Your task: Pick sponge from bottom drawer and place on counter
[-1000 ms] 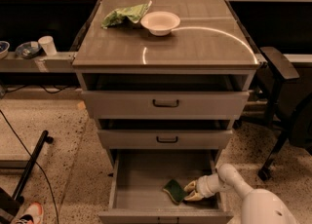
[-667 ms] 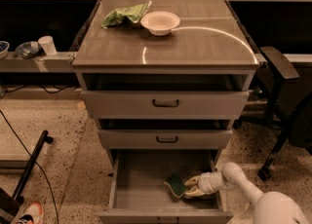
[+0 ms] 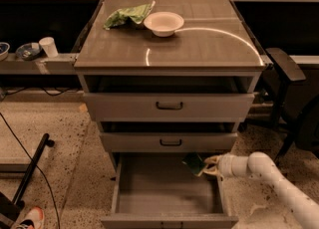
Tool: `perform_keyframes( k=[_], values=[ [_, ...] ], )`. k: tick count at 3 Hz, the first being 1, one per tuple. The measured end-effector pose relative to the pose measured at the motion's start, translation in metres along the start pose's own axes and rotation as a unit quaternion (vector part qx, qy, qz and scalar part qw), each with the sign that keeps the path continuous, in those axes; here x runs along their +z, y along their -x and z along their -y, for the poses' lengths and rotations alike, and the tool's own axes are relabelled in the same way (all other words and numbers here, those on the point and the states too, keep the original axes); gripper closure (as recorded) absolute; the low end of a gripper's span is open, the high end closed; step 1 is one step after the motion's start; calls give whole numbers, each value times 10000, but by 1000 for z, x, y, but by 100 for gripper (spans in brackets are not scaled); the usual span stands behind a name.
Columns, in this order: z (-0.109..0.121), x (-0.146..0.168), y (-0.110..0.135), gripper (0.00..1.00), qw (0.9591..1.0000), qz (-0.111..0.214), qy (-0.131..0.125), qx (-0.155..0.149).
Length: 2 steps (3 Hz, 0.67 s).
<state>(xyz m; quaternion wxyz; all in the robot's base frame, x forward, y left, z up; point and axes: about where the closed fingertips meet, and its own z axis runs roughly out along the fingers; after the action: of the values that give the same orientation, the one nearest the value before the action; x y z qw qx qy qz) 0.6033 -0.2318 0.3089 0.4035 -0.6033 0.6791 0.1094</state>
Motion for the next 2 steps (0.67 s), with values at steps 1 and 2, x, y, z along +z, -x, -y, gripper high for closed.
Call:
perform_keyframes(
  k=[1, 2],
  values=[
    [10, -47, 77, 100, 9992, 40, -15, -410],
    [-14, -39, 93, 100, 9982, 99, 247, -538]
  ],
)
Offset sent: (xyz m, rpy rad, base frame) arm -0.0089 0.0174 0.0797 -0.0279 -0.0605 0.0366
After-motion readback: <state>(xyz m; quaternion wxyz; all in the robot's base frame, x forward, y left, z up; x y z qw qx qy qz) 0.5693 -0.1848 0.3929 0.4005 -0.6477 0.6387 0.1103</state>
